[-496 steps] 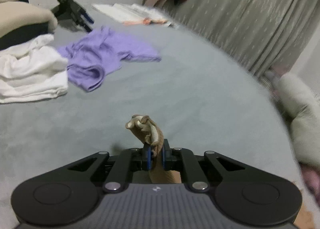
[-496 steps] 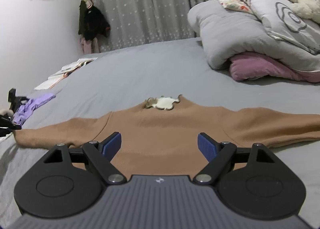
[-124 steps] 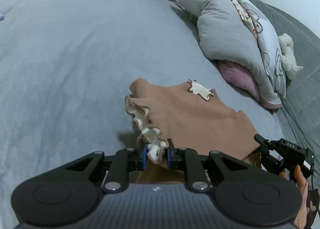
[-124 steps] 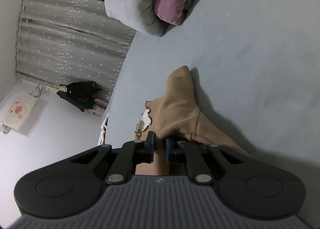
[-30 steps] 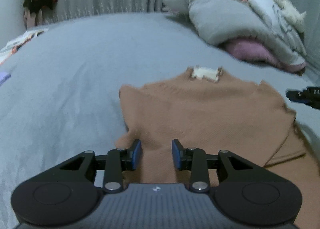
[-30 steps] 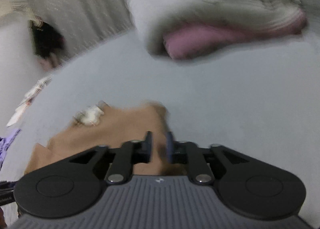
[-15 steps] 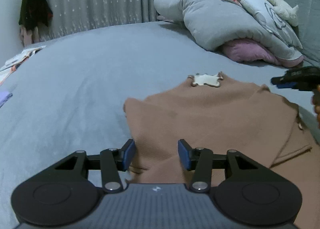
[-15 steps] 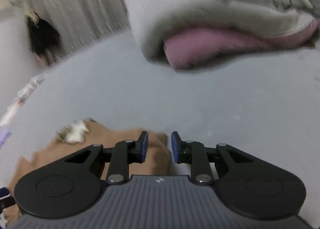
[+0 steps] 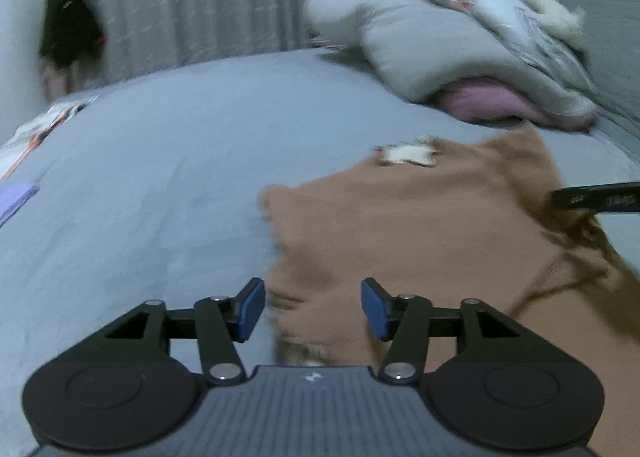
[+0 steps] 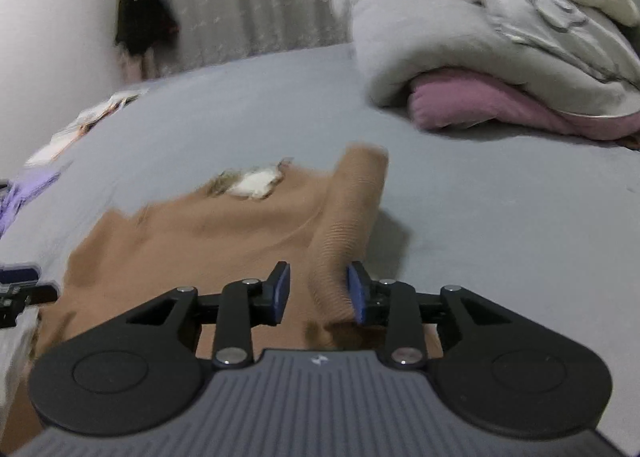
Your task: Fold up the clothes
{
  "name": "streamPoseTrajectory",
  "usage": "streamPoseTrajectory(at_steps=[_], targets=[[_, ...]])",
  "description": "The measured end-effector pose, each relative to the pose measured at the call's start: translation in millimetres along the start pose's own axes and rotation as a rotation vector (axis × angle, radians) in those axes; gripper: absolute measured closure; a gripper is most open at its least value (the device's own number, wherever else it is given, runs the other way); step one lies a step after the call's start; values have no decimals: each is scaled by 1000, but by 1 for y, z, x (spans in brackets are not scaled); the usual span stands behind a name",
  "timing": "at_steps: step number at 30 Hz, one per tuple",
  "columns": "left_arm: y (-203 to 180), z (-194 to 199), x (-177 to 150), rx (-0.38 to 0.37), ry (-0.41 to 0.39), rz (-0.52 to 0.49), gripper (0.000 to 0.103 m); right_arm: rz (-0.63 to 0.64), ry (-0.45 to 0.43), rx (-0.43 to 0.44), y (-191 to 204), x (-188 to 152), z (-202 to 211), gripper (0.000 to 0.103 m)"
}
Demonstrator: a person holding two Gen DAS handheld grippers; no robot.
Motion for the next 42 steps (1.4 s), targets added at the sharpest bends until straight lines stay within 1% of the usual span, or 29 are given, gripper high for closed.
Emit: streamPoseTrajectory(at_steps=[1, 2, 3, 4, 5, 6, 8, 9, 10, 12, 13, 15, 16, 17, 19, 20, 21, 22, 23, 25, 26, 27, 28, 29, 34, 36, 38, 39, 42], targets=[[-6, -7, -4, 12, 42, -38, 44, 0, -9, -54, -11, -1, 1, 69], [-6, -12, -7, 11, 64, -44, 43, -1, -19, -109, -22, -1, 3, 70], [-2, -13, -9, 1, 66, -20, 42, -74, -32, -157, -46, 3, 8, 67], [3, -13, -10, -11, 65, 8, 43, -96, -32, -175, -52, 4, 10, 49], [9, -11, -10, -18, 60, 41, 44, -166, -43, -217, -73, 10, 20, 42], [16, -9, -10, -23, 55, 75, 44, -194, -74, -220, -84, 17, 29, 43], [34, -8, -5, 4, 51, 138, 43, -191, -117, -289, -93, 26, 38, 43], [39, -8, -3, 11, 52, 150, 43, -182, -142, -300, -94, 33, 43, 43], [44, -7, 2, 15, 39, 163, 43, -185, -149, -287, -94, 37, 40, 43], [47, -4, 11, 2, 7, 160, 43, -202, -164, -176, -83, 46, 39, 43], [44, -3, 18, -10, -14, 150, 43, -192, -161, -147, -77, 46, 38, 43], [39, -3, 28, -29, -43, 134, 43, -84, -117, -23, -41, 43, 23, 43], [28, -7, 36, -43, -56, 105, 42, -53, -106, -1, -34, 40, 19, 43], [20, -11, 38, -50, -52, 79, 42, 29, -74, 32, -14, 31, 7, 43], [-3, -26, 34, -37, 0, -18, 42, 77, -18, -7, -6, 22, -17, 43], [-8, -32, 30, -22, 16, -49, 42, 94, 13, -32, -4, 17, -30, 43], [-12, -38, 26, -6, 31, -77, 41, 112, 7, -29, -4, 13, -37, 42], [-13, -41, 18, 3, 6, -79, 39, 118, 0, -27, -3, 10, -38, 41], [-8, -41, 16, -7, 7, -45, 39, 133, -10, -27, 3, 2, -32, 41], [1, -40, 16, -21, 21, 12, 39, 140, -1, -34, 6, 5, -33, 41], [5, -38, 16, -4, 36, 34, 39, 146, 2, -40, 7, 6, -35, 41], [6, -37, 17, 7, 39, 37, 41, 150, 2, -45, 6, 7, -37, 41], [8, -33, 20, 42, 35, 32, 41, 150, -1, -50, 6, 10, -38, 41], [9, -27, 24, 58, 13, 23, 41, 151, -4, -55, 6, 12, -38, 41], [0, -17, 28, 28, -9, 47, 40, 174, -15, -75, 10, 15, -26, 41], [-6, -21, 23, 31, 8, 26, 38, 173, -47, -47, 14, 20, -16, 41], [-11, -28, 16, 37, 38, 3, 37, 159, -42, -10, 16, 21, -14, 41], [-11, -32, 11, 36, 29, 9, 36, 151, -39, 9, 17, 22, -13, 41], [-7, -32, 7, 25, 22, 40, 34, 164, 8, -15, 17, 14, -25, 41]])
Point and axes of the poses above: each gripper's, at about its wrist camera, not at the fingertips, and z roughly against the way its jaws point, y to its left, x to its top, the point moved 5 cm from there along -z, roughly the way its jaws point, and after that the axes turned 10 degrees about -z, right-handed, at the moved point
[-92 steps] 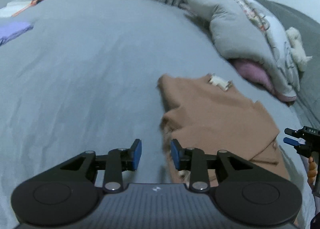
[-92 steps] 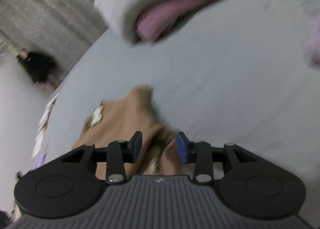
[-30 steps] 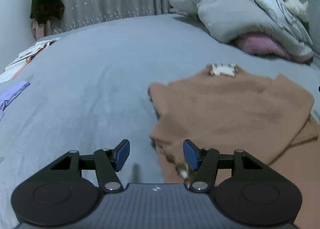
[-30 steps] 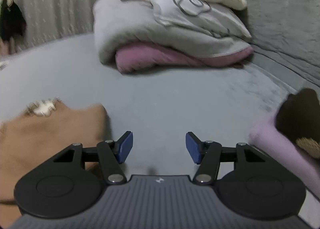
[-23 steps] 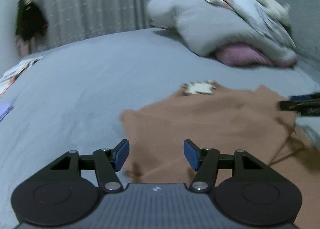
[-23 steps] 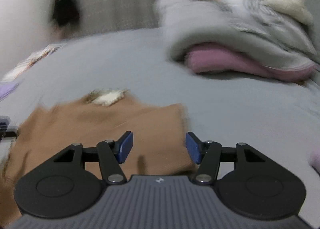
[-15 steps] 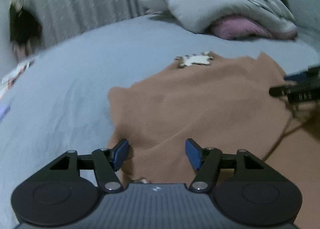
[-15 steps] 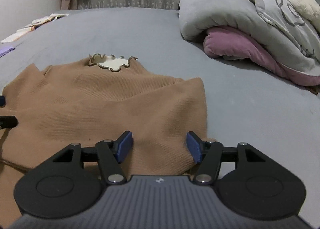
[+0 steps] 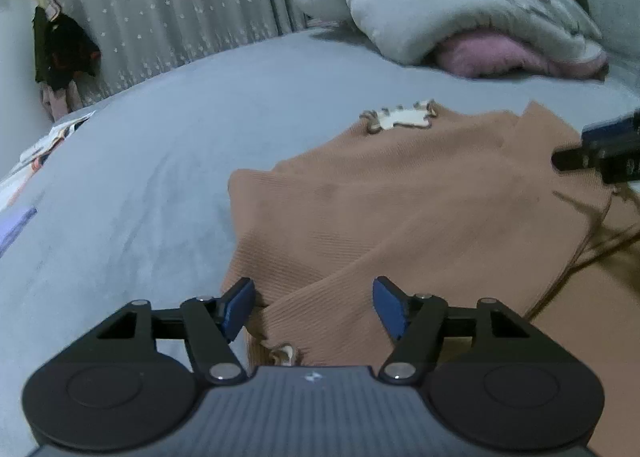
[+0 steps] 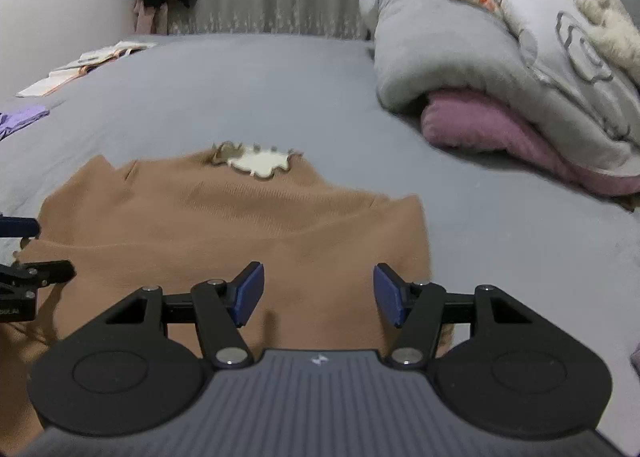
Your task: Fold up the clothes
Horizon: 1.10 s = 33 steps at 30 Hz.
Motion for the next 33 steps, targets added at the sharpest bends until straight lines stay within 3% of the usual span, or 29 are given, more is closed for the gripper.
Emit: streamPoseTrajectory(at_steps=[5, 8, 12, 14, 19, 23, 26, 29, 33], targets=[[3, -5, -3, -9, 1, 16, 32, -50, 39, 19, -8, -10, -21, 38], [6, -9, -7, -9, 8, 40, 24, -61, 47, 25, -9, -10, -22, 37], [18, -17, -12, -67, 26, 138, 22, -62, 48, 27, -9, -11, -25, 36], [19, -16, -12, -71, 26, 133, 21, -63, 48, 29, -9, -12, -25, 36], [26, -11, -11, -62, 40, 135, 23, -74, 35, 53, -16, -11, -25, 34], [43, 15, -15, -19, 32, 182, 35, -121, -22, 59, -23, -1, -6, 35], [46, 29, -20, -14, 7, 184, 35, -150, -67, 144, -17, 5, 17, 34], [42, 23, -24, 8, 37, 154, 35, -133, 29, 130, -10, -10, 4, 34], [40, 7, -33, 30, 73, 158, 29, -128, 25, 107, -11, -25, -6, 32]])
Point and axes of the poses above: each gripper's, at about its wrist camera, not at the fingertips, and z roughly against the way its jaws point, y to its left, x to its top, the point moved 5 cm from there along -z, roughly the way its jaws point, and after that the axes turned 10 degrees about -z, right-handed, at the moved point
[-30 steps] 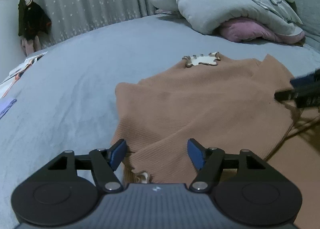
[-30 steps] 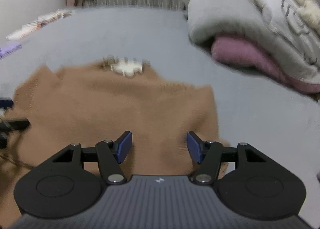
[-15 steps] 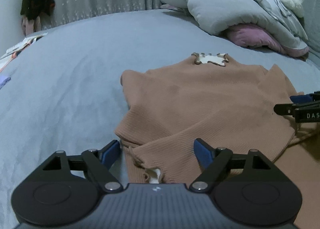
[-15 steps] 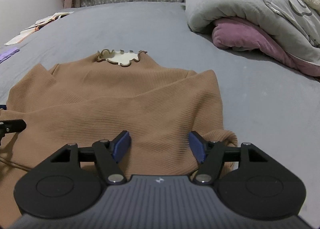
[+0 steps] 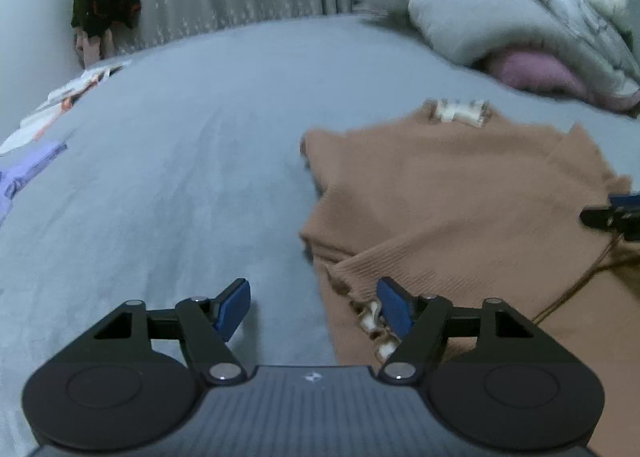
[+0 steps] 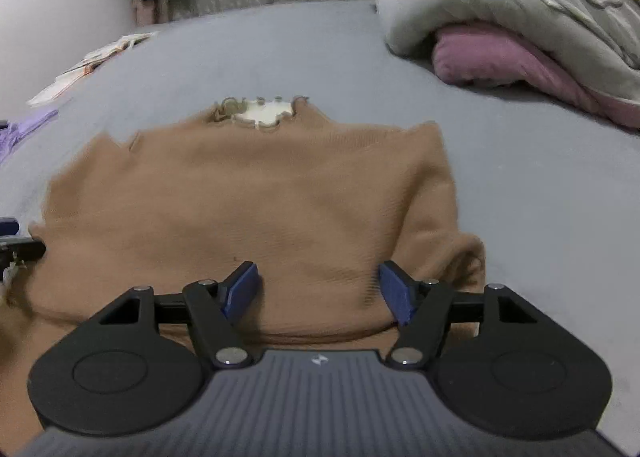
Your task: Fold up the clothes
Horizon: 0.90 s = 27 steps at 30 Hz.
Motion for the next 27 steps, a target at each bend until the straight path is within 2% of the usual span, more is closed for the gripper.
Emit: streamPoseTrajectory(at_steps=[2, 7, 10, 13, 15, 18, 21, 23, 25, 27], targets=[[8, 17, 0, -5, -12, 15, 30, -54, -7, 13, 1, 2, 17, 32], [17, 59, -21, -33, -30, -28, 30, -37, 29, 62, 0, -5, 65, 32], [8, 87, -52, -115, -9, -34, 30, -89, 71, 78, -17, -23, 92, 32], [0, 108, -81, -178, 16, -38, 30, -185, 147, 106, -38, -59, 116, 32], [-4, 123, -102, -211, 24, -43, 30, -197, 178, 115, -50, -90, 144, 32], [-4, 134, -118, -241, 26, -32, 24, -284, 174, 184, -69, -117, 176, 32], [-5, 144, -141, -312, 32, 33, 22, -351, 178, 247, -85, -137, 196, 32], [-9, 149, -147, -321, 21, 37, 22, -358, 178, 234, -92, -146, 204, 32], [-21, 158, -149, -365, 15, 18, 22, -353, 173, 189, -99, -156, 213, 32], [-32, 166, -149, -494, 8, 26, 22, -348, 160, 158, -104, -161, 221, 32]])
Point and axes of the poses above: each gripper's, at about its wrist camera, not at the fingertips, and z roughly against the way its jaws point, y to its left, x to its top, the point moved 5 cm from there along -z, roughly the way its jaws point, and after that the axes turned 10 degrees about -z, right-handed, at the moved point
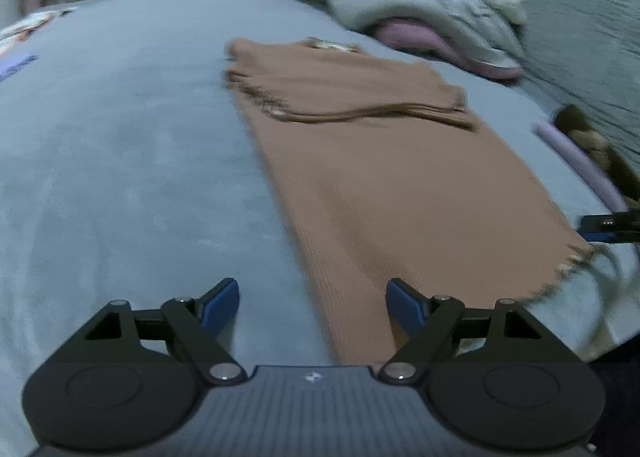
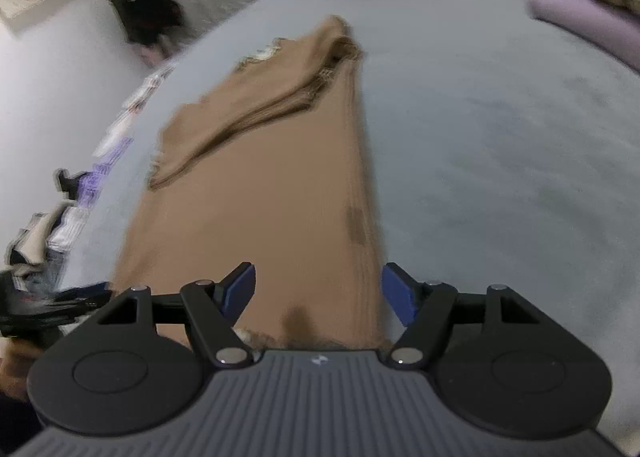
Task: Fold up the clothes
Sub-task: 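Grasp the narrow hem end of the folded sweater with both grippers, then roll the held hem end up toward the collar with both grippers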
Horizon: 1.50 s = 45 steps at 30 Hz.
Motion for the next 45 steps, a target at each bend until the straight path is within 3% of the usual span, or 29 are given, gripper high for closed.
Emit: streamPoseTrajectory(at_steps=[1, 4, 7, 9, 11, 12, 14, 15, 16, 20, 27, 36, 40, 42, 45], targets=[[-5, 0, 0, -57, -4, 7, 22, -5, -3, 5, -1, 1, 2, 32], [-6, -6, -2, -57, 12, 4, 24, -37, -2, 30, -9, -3, 5, 35], [-2, -6, -2, -84, 2, 63, 24, -8, 4, 16, -6, -8, 1, 35], [-2, -6, -2, -114, -11, 71, 25, -20, 16, 60, -3, -11, 0, 35], [-1, -7, -3, -131, -22, 91, 28, -34, 28, 78, -3, -12, -3, 42], [-1, -7, -3, -139, -27, 102, 35, -33, 29, 65, -4, -11, -4, 47], [3, -9, -4, -132, -29, 125, 54, -42, 24, 23, -9, -9, -6, 77], [5, -10, -4, -127, -28, 135, 72, -51, 22, 14, -11, -8, -7, 83], [8, -10, -5, -134, -26, 156, 78, -65, 21, 14, -13, -8, -7, 87], [18, -11, -7, -181, -22, 248, 85, -52, 21, 26, -11, -11, -6, 90], [23, 2, 0, -197, -81, 279, 86, -24, -55, 44, -6, -9, 5, 93], [41, -1, -12, -199, -35, 347, 86, -21, -32, 74, 0, -8, 1, 93], [46, -3, -13, -182, -15, 353, 84, 14, -21, -12, -1, -12, -8, 88], [56, 2, -13, -145, -27, 369, 84, 1, -22, -1, -3, -11, -9, 87], [55, -4, -15, -181, -9, 382, 85, -37, -14, 35, -5, -11, -10, 86]])
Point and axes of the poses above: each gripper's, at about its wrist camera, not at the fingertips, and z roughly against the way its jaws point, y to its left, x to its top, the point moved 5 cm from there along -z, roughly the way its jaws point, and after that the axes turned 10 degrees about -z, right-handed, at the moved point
